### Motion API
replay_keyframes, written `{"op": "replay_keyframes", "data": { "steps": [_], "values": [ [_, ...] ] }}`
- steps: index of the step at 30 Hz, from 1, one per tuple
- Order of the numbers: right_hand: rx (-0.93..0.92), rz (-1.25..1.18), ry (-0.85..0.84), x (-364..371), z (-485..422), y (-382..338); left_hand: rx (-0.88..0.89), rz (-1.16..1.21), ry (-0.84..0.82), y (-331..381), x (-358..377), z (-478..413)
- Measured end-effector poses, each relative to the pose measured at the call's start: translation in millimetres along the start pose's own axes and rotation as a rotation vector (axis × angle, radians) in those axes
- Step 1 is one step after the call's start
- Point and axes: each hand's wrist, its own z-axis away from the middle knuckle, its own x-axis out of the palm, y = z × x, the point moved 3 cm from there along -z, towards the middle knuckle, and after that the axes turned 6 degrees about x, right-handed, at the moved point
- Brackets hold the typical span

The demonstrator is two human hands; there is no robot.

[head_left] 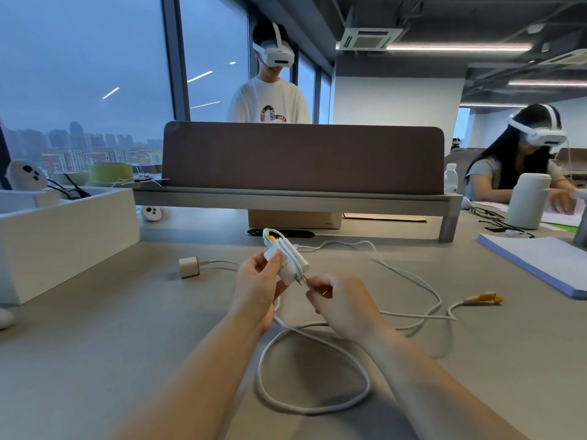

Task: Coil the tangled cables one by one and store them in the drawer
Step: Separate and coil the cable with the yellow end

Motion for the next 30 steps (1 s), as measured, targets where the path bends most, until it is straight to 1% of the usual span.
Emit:
{"op": "replay_keyframes", "data": {
  "steps": [4, 7, 10, 12, 15, 18, 21, 25, 30],
  "values": [
    [0.004, 0.133, 0.006, 0, -1, 2, 0.054, -0.090, 0.036, -2, 1, 0],
    [-0.026, 0.236, -0.035, 3, 0, 0, 0.092, -0.170, 0.047, -3, 0, -1],
    [-0.078, 0.347, -0.068, 4, 2, -1, 0.168, -0.309, 0.043, -1, -1, -1],
    [-0.126, 0.414, -0.052, 1, 3, -3, 0.276, -0.461, 0.015, 2, -1, 1],
    [-0.206, 0.491, -0.029, -2, 5, -7, 0.418, -0.680, -0.052, 4, 3, 3],
    [-0.278, 0.537, -0.006, -7, 5, -11, 0.495, -0.786, -0.131, 1, 5, 2],
    [-0.380, 0.570, 0.071, -15, 5, -14, 0.506, -0.818, -0.217, 1, 5, 1],
    [-0.464, 0.549, 0.166, -25, 2, -12, 0.531, -0.864, -0.335, 3, 7, 3],
    [-0.507, 0.559, 0.170, -37, -1, -8, 0.524, -0.981, -0.503, 8, 12, 11]
  ]
}}
